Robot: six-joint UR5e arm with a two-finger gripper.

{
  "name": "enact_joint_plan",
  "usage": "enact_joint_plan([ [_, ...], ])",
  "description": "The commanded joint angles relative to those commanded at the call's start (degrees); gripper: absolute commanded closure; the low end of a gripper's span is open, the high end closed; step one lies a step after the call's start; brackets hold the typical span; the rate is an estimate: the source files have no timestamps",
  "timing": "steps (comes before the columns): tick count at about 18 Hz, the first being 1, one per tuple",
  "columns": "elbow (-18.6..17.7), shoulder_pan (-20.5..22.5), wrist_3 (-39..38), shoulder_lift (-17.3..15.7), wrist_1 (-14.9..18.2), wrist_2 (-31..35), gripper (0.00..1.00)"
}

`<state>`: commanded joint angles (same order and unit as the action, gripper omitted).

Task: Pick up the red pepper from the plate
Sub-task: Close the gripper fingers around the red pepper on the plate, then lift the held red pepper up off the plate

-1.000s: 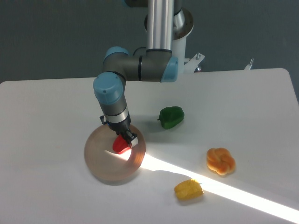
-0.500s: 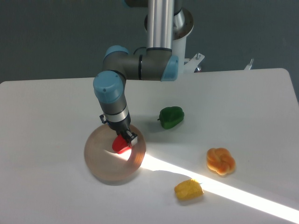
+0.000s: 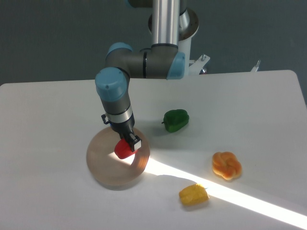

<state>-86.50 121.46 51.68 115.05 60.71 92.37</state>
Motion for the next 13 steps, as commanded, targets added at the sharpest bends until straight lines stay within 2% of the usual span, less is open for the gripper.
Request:
enact_joint_plan([
  [4, 6.2, 2.5, 4.7, 0.0, 6.8, 0.0, 0.51],
  [7, 10.5, 5.6, 10.1, 0.5, 10.5, -0.1, 0.51],
  [13, 12.9, 11.2, 20.1, 0.6, 11.0, -0.1, 0.51],
])
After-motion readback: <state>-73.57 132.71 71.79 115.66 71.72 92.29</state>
